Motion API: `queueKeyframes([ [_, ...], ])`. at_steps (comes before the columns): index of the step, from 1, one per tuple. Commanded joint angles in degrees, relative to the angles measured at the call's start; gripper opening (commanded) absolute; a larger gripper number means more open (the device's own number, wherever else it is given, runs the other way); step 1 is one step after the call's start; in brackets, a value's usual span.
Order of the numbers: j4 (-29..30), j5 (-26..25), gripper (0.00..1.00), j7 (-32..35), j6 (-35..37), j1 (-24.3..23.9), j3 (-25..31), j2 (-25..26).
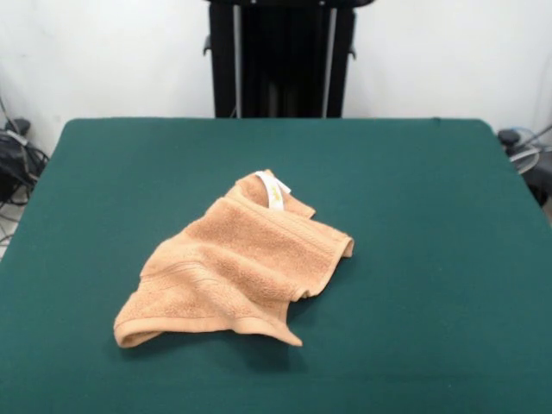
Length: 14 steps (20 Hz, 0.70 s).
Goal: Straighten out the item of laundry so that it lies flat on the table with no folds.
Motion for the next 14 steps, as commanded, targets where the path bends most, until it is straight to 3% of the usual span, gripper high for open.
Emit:
queueKeyframes([
  [1,10.07,1.70,1.00,4.59,-6.60,1.59,2.72,0.20],
  [7,16.19,1.09,1.00,2.84,-16.12,0.71,3.14,2.43],
  [14,17.07,0.64,1.00,0.98,-23.80,-1.70,4.87,7.46],
])
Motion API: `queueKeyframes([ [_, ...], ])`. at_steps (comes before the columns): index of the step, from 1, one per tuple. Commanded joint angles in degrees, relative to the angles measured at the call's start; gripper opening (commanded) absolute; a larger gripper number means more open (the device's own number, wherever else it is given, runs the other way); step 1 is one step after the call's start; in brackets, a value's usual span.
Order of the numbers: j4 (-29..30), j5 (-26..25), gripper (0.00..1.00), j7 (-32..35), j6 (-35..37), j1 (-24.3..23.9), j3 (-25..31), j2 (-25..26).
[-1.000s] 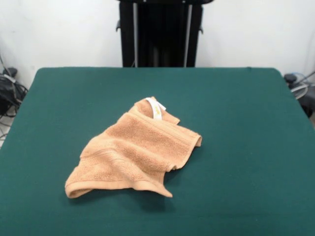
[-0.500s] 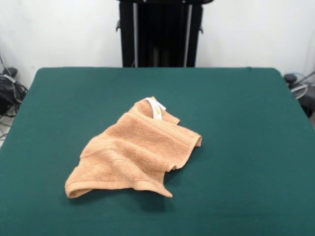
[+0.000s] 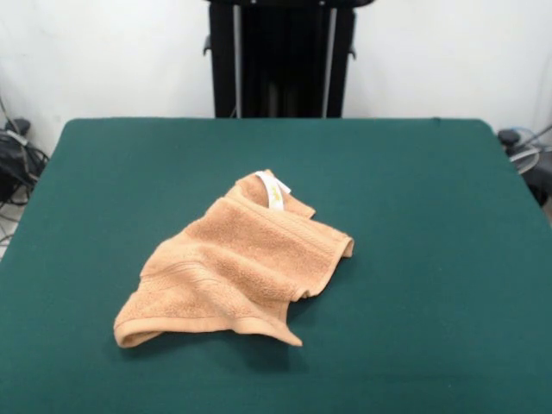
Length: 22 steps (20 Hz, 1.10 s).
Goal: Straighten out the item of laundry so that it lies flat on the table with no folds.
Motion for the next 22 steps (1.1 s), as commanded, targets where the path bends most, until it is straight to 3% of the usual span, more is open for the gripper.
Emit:
queueKeyframes([
  [1,11.19,0.09,1.00,0.48,-9.68,-1.84,4.96,7.19],
  [9,12.33,-0.93,1.00,-1.09,-17.97,-4.59,6.29,13.43],
  [22,6.21,-3.36,1.00,-0.96,-22.95,-6.09,6.78,27.16],
])
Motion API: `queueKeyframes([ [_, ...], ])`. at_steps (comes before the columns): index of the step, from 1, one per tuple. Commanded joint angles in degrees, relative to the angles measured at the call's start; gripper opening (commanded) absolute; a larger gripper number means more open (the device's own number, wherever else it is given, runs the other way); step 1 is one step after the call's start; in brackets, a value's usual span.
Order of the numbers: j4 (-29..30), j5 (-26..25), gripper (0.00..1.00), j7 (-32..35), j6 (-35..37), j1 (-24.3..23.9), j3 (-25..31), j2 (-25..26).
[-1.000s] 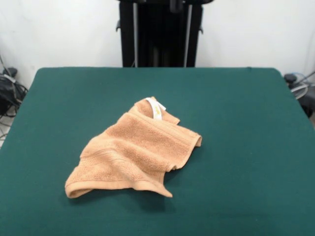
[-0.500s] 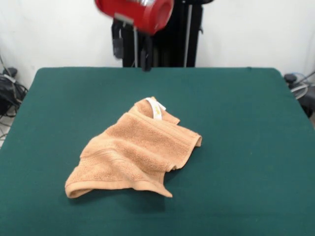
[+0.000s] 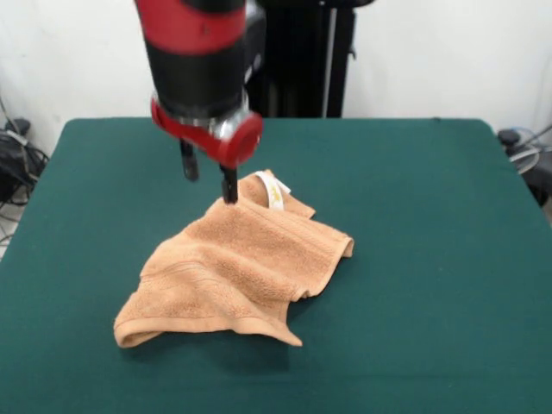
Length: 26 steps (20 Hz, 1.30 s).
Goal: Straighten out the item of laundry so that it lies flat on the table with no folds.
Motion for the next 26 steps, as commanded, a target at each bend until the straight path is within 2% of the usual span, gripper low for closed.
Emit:
queueKeyframes([
  [1,2.18,-2.66,1.00,-0.72,-3.69,0.35,6.18,8.35],
  [16,-6.03,-1.17,1.00,2.62,-0.65,4.29,5.00,13.85],
  [26,-7.18,-0.61,1.00,3.58,-2.06,5.33,4.69,15.65],
])
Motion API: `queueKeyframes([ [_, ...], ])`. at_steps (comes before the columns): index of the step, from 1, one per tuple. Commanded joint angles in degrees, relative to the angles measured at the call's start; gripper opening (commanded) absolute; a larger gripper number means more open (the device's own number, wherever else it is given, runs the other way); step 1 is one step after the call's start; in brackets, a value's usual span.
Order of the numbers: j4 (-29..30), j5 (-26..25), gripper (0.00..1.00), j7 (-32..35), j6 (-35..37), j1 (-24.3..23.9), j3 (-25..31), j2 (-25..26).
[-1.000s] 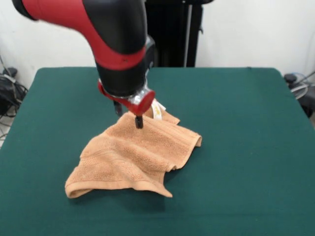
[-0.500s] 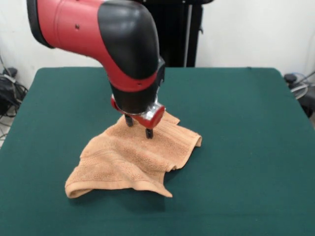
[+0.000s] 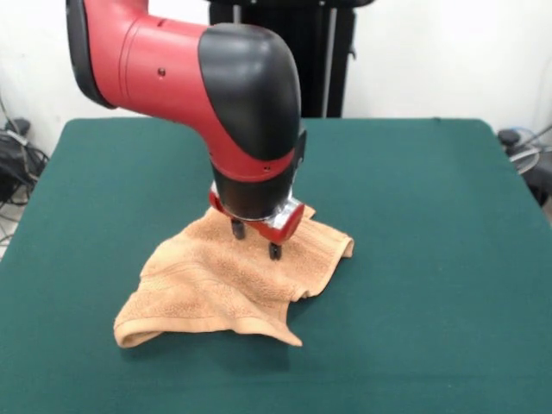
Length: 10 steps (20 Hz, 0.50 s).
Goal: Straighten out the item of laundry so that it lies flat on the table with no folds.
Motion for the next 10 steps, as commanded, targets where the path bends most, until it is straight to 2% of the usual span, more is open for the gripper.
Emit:
queueKeyframes([
  [1,-1.49,-0.62,1.00,3.64,-1.60,1.98,4.37,2.84],
  [10,-4.61,-1.66,1.00,3.06,-2.60,2.81,3.58,5.70],
])
